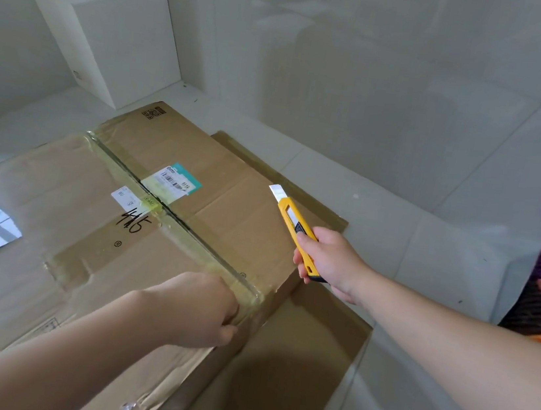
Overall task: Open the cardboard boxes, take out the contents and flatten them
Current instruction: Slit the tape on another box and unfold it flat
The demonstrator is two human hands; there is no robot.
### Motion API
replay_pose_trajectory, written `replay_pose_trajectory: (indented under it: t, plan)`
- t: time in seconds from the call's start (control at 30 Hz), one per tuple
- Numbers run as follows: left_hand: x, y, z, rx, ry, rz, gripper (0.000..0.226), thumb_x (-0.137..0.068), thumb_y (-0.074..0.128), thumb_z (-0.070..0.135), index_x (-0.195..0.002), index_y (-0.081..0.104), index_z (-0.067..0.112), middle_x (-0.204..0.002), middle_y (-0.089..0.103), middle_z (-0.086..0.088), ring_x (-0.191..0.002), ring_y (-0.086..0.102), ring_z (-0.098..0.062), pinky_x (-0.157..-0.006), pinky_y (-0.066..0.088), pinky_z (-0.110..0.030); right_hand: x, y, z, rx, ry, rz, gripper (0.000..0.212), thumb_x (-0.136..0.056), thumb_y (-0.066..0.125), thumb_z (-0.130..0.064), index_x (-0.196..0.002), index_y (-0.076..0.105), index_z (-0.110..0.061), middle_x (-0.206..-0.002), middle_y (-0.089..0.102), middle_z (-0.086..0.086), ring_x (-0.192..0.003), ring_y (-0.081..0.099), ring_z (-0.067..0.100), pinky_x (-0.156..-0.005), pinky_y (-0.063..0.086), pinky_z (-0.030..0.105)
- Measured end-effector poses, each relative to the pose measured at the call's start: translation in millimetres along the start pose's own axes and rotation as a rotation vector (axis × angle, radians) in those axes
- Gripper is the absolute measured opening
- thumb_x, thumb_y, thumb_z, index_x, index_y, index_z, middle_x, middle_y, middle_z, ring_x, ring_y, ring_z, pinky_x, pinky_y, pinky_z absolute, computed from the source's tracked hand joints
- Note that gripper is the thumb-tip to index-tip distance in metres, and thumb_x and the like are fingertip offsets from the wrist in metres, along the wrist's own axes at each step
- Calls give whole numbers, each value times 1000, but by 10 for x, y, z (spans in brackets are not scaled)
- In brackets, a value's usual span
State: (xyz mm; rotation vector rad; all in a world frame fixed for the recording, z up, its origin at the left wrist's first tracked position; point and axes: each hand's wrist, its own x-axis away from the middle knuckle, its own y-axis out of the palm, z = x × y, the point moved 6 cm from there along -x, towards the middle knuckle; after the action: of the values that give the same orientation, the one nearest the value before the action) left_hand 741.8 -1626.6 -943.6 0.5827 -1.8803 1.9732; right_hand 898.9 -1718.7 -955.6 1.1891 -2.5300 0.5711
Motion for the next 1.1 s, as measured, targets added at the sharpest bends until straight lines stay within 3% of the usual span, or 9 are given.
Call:
replay_pose_trajectory:
  t: [0.23,0.37,0.47,0.6,0.9,1.1]
  plan:
    - [-78,50,157,18,-54,32,24,-88,41,23,-85,61,9,-73,52,-3,-74,58,-25,-69,52,-31,26,-101,40,6,-7,4,23,-101,43,-27,-106,57,-9,-78,59,7,-59,54,17,-56,48,30]
    - [-352,-164,191,59,-118,125,22,-92,40,22,-79,54,11,-66,44,2,-69,52,-22,-63,45,-29,102,-335,61,-144,-51,213,26,-101,43,-25,-85,55,-9,-70,58,8,-51,52,18,-50,46,30]
    - [-642,-362,281,88,-144,205,22,-92,40,20,-74,51,12,-64,40,2,-70,50,-23,-62,43,-30,163,-563,225,-320,49,374,27,-102,42,-26,-89,56,-6,-68,59,8,-48,54,17,-49,46,28]
    - [-852,-375,298,120,-182,231,20,-90,39,19,-75,51,13,-64,40,3,-70,51,-22,-62,41,-29,146,-741,444,-457,219,427,27,-101,44,-26,-99,59,-4,-73,63,9,-56,60,19,-53,49,28]
    - [-909,-428,315,128,-201,244,18,-90,40,21,-79,52,16,-77,49,-1,-79,58,-24,-63,43,-27,-26,-658,498,-459,287,335,23,-100,47,-25,-99,61,-8,-71,65,6,-57,60,19,-59,49,30]
    - [-976,-478,324,112,-213,240,18,-91,38,21,-78,50,15,-74,46,-1,-73,50,-23,-63,41,-27,-85,-664,482,-451,263,291,22,-100,47,-26,-104,62,-11,-69,67,4,-58,63,18,-61,48,29]
